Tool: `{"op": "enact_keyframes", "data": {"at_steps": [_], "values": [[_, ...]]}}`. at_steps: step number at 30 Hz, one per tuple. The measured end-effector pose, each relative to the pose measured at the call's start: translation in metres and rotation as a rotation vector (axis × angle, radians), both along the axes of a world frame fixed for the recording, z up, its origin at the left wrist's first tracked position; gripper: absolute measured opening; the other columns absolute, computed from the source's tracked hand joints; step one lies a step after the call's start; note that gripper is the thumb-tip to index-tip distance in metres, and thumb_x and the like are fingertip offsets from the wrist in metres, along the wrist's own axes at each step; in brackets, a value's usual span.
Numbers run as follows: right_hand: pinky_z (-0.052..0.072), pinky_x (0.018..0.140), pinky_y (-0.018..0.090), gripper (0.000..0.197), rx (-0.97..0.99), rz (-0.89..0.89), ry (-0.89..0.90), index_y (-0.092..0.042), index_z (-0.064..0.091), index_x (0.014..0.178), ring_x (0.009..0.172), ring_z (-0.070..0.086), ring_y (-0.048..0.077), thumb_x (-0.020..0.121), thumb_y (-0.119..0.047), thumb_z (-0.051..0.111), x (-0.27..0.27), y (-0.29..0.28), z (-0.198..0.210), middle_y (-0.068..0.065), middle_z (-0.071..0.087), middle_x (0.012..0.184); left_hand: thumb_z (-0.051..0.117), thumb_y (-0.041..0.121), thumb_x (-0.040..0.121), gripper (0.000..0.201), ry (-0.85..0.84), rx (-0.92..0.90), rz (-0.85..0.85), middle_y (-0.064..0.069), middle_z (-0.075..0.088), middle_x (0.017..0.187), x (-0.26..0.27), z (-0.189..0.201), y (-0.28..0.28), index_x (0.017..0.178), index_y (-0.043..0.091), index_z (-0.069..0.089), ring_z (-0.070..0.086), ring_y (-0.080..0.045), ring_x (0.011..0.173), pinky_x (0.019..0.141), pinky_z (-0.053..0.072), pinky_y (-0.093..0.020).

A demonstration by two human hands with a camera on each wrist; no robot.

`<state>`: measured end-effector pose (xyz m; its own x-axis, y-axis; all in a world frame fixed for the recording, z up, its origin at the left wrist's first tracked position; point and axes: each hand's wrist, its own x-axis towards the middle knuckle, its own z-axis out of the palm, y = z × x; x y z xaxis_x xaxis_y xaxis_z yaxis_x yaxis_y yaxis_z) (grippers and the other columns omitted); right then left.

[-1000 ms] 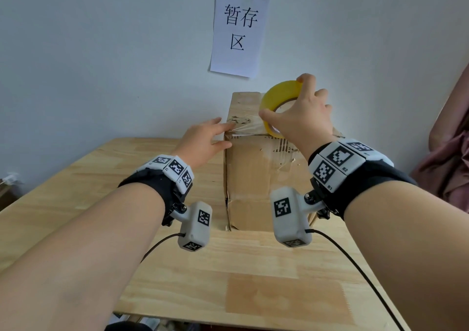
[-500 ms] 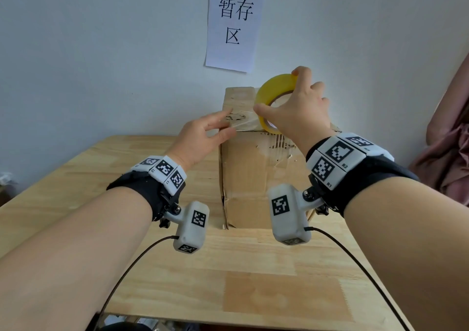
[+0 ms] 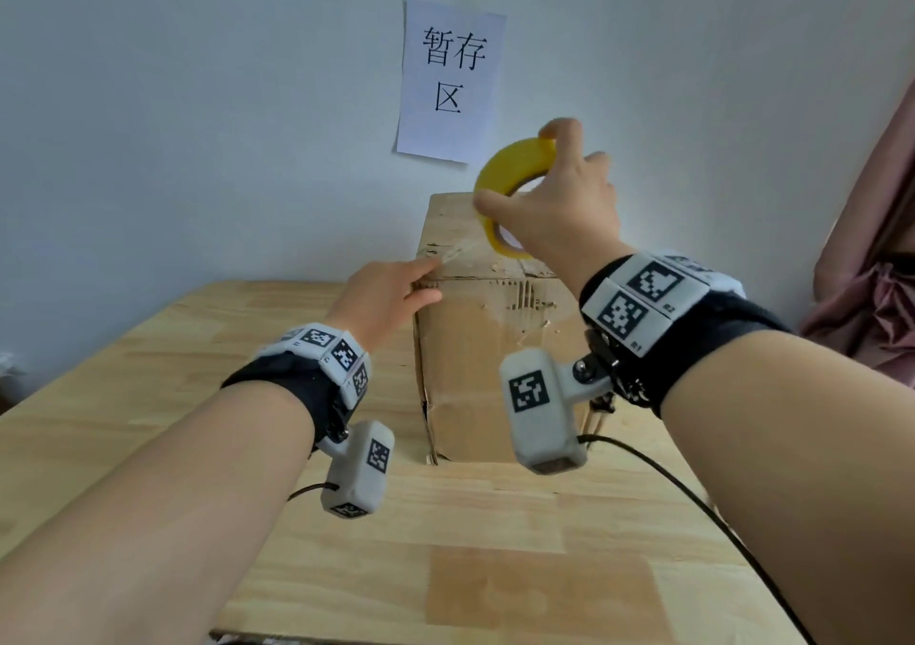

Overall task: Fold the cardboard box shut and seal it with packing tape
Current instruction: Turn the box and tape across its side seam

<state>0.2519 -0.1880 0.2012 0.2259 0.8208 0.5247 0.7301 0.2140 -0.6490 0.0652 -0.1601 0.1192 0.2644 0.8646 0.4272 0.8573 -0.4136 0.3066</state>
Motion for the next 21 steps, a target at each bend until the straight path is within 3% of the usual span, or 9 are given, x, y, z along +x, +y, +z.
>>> {"op": "enact_keyframes", "data": {"at_steps": [2,5,9,12,17,21], "values": [[0.039,0.075,0.038,0.073,-0.022,-0.048,-0.07,-0.032,0.034,0.125,0.097,0.042,0.03,0.065,-0.053,0.071,0.011,0.001,-0.004,0.004,0.036,0.108,0.056,0.03,0.094,0.043,-0.011,0.013,-0.006,-0.006,0.066,0.121,-0.001,0.0,-0.002,0.136,0.024,0.051,0.06,-0.025,0.112,0.095,0.046,-0.038],[0.042,0.078,0.039,0.073,-0.073,-0.098,-0.084,-0.031,0.034,0.124,0.1,0.045,0.033,0.065,-0.051,0.071,0.028,0.003,-0.017,0.004,0.034,0.107,0.053,0.026,0.096,0.039,0.069,0.055,-0.042,-0.002,0.063,0.125,0.005,0.001,-0.005,0.135,0.023,0.052,0.06,-0.025,0.111,0.091,0.047,-0.035],[0.044,0.09,0.047,0.075,-0.05,-0.122,-0.136,-0.029,0.036,0.129,0.105,0.045,0.035,0.066,-0.048,0.071,0.026,0.009,-0.021,0.007,0.036,0.121,0.049,0.025,0.098,0.038,0.154,0.074,-0.041,-0.003,0.062,0.127,0.011,0.002,-0.004,0.135,0.02,0.051,0.059,-0.027,0.11,0.088,0.048,-0.037],[0.04,0.091,0.045,0.076,-0.016,-0.119,-0.229,-0.028,0.037,0.132,0.108,0.042,0.035,0.067,-0.047,0.072,0.021,0.013,-0.019,0.009,0.033,0.128,0.048,0.024,0.098,0.036,0.195,0.107,-0.031,-0.003,0.064,0.122,0.009,0.001,-0.006,0.134,0.021,0.051,0.06,-0.027,0.105,0.086,0.049,-0.039],[0.036,0.09,0.045,0.076,-0.053,-0.137,-0.323,-0.027,0.036,0.132,0.112,0.039,0.036,0.067,-0.045,0.072,0.02,0.018,-0.026,0.01,0.031,0.132,0.045,0.026,0.099,0.037,0.218,0.103,-0.03,0.0,0.052,0.139,0.01,-0.002,-0.004,0.136,0.023,0.049,0.055,-0.026,0.119,0.096,0.045,-0.041],[0.036,0.093,0.046,0.08,-0.035,-0.148,-0.343,-0.026,0.034,0.134,0.115,0.038,0.036,0.066,-0.045,0.073,0.02,0.016,-0.03,0.01,0.03,0.134,0.048,0.026,0.098,0.037,0.176,0.072,-0.025,-0.001,0.052,0.139,0.01,-0.002,-0.004,0.135,0.023,0.052,0.053,-0.027,0.121,0.097,0.044,-0.04]]}}
